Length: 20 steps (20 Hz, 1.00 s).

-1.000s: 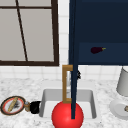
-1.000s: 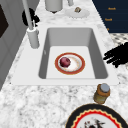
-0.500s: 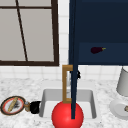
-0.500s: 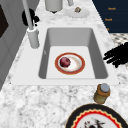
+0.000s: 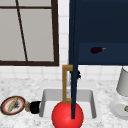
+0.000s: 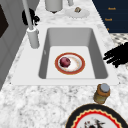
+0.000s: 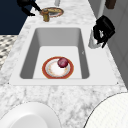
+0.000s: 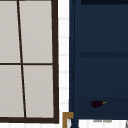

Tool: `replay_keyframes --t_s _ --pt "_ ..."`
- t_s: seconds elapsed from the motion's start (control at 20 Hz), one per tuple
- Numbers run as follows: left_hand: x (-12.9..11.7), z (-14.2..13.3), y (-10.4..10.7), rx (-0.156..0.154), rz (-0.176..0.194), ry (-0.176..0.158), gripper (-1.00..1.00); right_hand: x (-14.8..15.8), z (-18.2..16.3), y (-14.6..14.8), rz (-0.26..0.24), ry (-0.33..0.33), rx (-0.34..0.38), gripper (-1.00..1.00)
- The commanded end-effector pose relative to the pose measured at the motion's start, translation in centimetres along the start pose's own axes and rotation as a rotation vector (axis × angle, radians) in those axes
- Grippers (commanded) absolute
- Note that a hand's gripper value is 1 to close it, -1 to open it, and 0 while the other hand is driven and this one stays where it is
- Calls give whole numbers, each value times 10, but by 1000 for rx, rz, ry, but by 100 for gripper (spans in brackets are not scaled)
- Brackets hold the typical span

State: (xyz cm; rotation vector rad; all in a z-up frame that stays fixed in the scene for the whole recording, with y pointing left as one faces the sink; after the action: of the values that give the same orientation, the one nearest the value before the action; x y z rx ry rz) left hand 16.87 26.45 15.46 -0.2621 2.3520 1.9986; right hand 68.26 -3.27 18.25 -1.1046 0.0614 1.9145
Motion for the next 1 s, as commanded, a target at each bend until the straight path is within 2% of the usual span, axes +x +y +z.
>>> replay_keyframes --t_s 0.0,0.45,0.5,0.6,0.65,0.7,0.95 --pt "0 0 0 0 0 0 0 11 14 -20 -42 -45 -13 100" --pt "0 0 0 0 0 0 0 12 15 -19 -47 -20 3 100" --pt "0 0 0 0 0 0 0 13 16 -18 -36 -28 21 100" --pt "0 0 0 0 0 0 0 1 15 -17 -38 -36 30 100" --pt "0 0 0 0 0 0 0 -5 13 -14 -44 -38 27 -100" --pt "0 0 0 0 0 0 0 -8 12 -8 -38 -6 31 -100" --pt "0 0 0 0 0 0 0 -15 15 -7 -42 5 61 -100"
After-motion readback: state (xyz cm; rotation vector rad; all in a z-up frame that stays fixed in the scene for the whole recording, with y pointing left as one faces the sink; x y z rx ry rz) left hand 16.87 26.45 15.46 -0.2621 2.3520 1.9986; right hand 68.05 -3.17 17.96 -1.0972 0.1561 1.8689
